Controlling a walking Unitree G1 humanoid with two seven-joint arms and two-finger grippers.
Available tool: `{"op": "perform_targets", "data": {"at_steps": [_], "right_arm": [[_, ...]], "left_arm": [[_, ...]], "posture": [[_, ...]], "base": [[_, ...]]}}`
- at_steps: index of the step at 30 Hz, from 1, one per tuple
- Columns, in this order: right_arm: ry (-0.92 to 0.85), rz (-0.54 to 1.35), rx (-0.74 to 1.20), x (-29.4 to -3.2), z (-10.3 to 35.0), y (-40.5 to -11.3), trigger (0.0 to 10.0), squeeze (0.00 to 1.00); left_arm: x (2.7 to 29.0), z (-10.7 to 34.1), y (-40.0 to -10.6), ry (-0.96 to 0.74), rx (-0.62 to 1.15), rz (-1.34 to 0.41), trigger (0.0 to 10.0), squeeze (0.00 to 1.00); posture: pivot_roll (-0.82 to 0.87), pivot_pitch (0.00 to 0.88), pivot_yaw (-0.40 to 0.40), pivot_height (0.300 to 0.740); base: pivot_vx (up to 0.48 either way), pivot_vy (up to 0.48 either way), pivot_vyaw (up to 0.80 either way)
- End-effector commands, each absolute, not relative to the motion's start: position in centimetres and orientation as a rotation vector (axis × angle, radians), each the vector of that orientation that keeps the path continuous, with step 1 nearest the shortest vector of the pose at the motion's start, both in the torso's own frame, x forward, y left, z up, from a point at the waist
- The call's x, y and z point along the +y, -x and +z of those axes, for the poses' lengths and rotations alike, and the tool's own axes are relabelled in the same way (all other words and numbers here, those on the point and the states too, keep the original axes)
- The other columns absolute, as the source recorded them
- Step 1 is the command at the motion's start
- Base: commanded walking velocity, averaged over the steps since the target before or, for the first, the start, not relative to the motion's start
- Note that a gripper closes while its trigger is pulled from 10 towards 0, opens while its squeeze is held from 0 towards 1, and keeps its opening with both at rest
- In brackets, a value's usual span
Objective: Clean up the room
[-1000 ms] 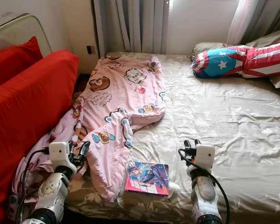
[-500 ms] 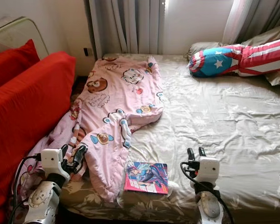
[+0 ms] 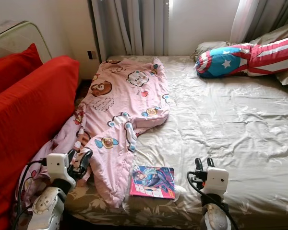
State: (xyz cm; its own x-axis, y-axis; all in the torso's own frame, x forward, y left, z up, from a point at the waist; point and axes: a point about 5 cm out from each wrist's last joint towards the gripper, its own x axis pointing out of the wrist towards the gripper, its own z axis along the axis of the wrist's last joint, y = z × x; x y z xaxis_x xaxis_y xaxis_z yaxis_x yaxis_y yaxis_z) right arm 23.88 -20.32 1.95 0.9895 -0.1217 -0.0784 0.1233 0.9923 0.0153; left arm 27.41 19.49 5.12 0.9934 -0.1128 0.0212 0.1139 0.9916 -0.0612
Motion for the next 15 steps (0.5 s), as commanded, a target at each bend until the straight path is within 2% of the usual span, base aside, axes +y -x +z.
{"op": "perform_targets", "data": {"at_steps": [1, 6, 15], "right_arm": [[-0.006, -0.091, 0.069, -19.8, 2.4, -24.3, 10.0, 0.0], [0.0, -0.069, 0.078, -19.7, 2.7, -24.5, 10.0, 0.0], [-0.024, -0.078, 0.065, -19.7, 2.9, -24.6, 10.0, 0.0]], "left_arm": [[20.1, 5.0, -27.0, 0.065, -0.006, -0.091, 10.0, 0.0], [20.0, 4.9, -26.4, 0.067, 0.003, -0.074, 10.0, 0.0], [19.4, 4.7, -26.0, 0.078, 0.018, -0.092, 10.0, 0.0]], "posture": [[-0.07, 0.0, -0.023, 0.71], [-0.05, 0.0, -0.043, 0.676], [-0.04, 0.0, -0.046, 0.676]], "base": [[0.0, 0.0, 0.0], [0.0, 0.0, 0.0], [0.0, 0.0, 0.0]]}}
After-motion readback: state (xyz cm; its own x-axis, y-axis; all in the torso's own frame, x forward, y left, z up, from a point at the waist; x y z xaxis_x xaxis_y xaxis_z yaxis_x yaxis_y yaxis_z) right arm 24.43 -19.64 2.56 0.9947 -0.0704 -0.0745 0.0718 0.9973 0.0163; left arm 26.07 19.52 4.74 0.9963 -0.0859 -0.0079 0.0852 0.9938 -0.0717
